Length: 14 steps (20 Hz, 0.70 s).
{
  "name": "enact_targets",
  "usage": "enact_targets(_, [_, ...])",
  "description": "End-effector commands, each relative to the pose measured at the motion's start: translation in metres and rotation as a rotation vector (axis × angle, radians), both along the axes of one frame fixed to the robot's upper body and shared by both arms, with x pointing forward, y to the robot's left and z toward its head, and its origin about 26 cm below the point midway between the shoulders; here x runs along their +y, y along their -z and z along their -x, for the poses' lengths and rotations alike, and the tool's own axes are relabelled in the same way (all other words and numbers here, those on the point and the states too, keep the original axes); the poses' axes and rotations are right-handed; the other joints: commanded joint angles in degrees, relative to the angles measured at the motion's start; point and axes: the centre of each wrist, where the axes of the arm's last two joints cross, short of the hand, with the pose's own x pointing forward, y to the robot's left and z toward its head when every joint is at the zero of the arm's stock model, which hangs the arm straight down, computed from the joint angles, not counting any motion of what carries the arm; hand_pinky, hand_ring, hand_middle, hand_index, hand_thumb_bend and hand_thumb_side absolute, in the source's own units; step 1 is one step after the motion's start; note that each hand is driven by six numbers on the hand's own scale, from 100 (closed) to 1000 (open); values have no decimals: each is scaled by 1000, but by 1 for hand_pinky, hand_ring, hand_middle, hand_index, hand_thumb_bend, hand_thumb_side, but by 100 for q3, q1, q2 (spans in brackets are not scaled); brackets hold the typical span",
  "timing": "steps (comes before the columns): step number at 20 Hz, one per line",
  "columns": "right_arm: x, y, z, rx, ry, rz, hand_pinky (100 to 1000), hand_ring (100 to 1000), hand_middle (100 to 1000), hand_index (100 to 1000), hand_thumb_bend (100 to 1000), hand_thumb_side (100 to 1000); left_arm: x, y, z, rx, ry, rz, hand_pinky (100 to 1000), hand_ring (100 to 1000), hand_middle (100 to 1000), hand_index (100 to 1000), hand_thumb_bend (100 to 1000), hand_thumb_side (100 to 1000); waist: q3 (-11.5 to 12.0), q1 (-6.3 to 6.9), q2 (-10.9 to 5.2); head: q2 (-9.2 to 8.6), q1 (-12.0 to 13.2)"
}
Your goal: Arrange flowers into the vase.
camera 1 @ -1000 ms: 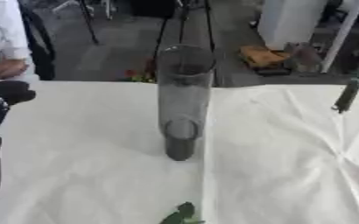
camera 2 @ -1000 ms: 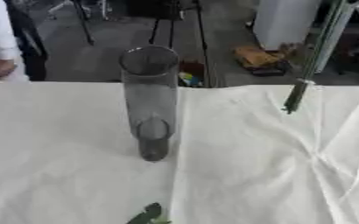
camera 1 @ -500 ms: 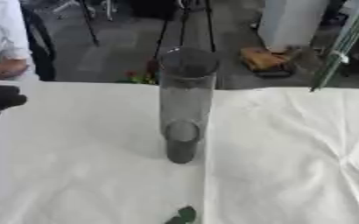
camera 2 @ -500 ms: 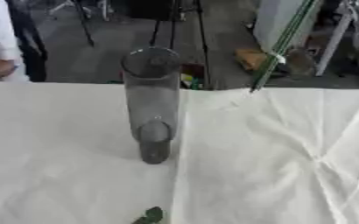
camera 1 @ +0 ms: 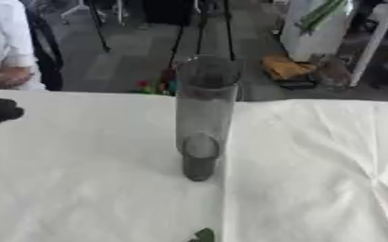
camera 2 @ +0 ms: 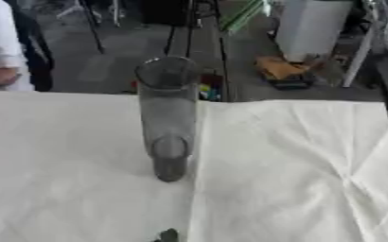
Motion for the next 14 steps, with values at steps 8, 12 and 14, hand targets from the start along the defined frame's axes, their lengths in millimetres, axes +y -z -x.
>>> enact_targets(8, [9,-13,16,-162,-31,4,100,100,100,100,181,228,0,-9,3,-36,10,-16,713,671,872,926,291,971,42,-8,-81,-158,-1])
enact_targets(12, [12,-9,13,-223,-5,42,100,100,100,100,174,225,-1,-10,3,-41,13,-18,714,671,873,926,291,973,60,-36,-47,-170,6])
enact_targets(14, [14,-10,14,-270,1,44,100,100,100,100,176,214,-2,-11,3,-47,18,-19,714,671,873,926,291,973,108,-59,-13,-223,-22])
